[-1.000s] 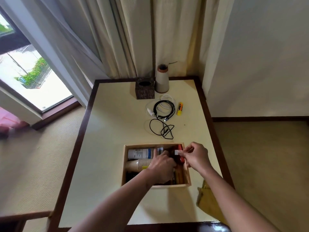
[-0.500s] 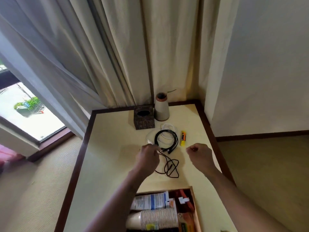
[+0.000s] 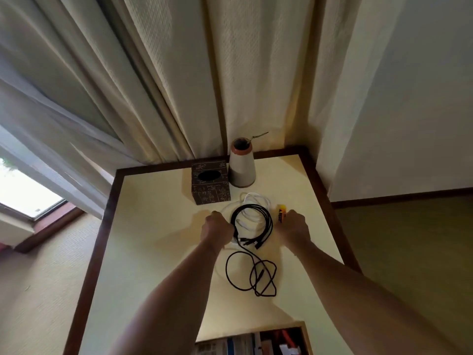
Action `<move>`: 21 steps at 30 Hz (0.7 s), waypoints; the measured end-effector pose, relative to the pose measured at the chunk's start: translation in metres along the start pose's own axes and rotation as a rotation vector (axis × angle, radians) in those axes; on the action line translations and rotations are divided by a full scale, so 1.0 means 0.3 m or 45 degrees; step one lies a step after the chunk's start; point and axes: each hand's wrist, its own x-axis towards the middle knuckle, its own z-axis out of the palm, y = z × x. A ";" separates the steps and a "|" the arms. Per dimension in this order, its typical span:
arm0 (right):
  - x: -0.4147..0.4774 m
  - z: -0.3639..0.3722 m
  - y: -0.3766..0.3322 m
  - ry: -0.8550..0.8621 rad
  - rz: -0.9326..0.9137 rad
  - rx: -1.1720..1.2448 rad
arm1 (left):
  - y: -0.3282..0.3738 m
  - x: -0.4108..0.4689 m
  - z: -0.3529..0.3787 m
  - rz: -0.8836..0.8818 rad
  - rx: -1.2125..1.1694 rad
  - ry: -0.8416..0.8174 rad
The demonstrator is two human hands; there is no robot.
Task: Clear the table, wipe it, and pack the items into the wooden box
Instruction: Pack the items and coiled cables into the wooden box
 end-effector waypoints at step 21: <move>-0.911 -0.336 0.224 -0.120 -0.622 0.182 | -0.213 -0.769 -0.095 0.521 -0.804 0.032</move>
